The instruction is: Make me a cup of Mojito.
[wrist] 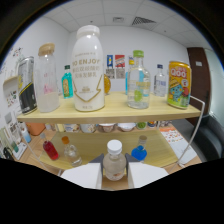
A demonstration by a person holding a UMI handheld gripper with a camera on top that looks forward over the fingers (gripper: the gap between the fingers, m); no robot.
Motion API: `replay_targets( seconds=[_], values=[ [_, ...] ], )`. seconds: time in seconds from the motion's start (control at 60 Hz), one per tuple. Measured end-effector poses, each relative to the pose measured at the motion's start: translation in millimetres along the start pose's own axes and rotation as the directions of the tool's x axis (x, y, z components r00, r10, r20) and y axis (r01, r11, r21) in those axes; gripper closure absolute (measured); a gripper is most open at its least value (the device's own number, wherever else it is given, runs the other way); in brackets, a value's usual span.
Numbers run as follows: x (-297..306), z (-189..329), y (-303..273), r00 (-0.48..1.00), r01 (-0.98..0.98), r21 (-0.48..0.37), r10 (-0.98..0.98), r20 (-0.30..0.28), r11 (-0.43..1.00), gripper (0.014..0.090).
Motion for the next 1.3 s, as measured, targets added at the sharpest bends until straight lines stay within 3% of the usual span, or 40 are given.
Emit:
replay_targets(
  seconds=[0.3,0.5,0.633,0.817,0.933,1.033,1.183,1.3],
  values=[
    [56,-48,44,0.994,0.052,-0.038,-0.056,-0.092,0.998,0.0703],
    [77,-41,65,0.886,0.413,-0.108,-0.427,-0.181,0.904,0.0702],
    [74,-29,60,0.644,0.722,-0.154,-0.736,-0.206,0.675,0.0702],
    [57,-18,49,0.132,0.963,-0.204,-0.968,-0.211,0.176,0.0705],
    [49,-11,48,-0.190,0.961,-0.235,-0.962,-0.195,-0.143,0.0705],
    [52,-4,50,-0.375,0.904,-0.281,-0.913,-0.160,-0.322,0.0705],
    [54,-1,50,-0.525,0.820,-0.327,-0.845,-0.102,-0.470,0.0703],
    [52,0,51,-0.570,0.794,-0.317,-0.816,-0.093,-0.518,0.0702]
  ],
)
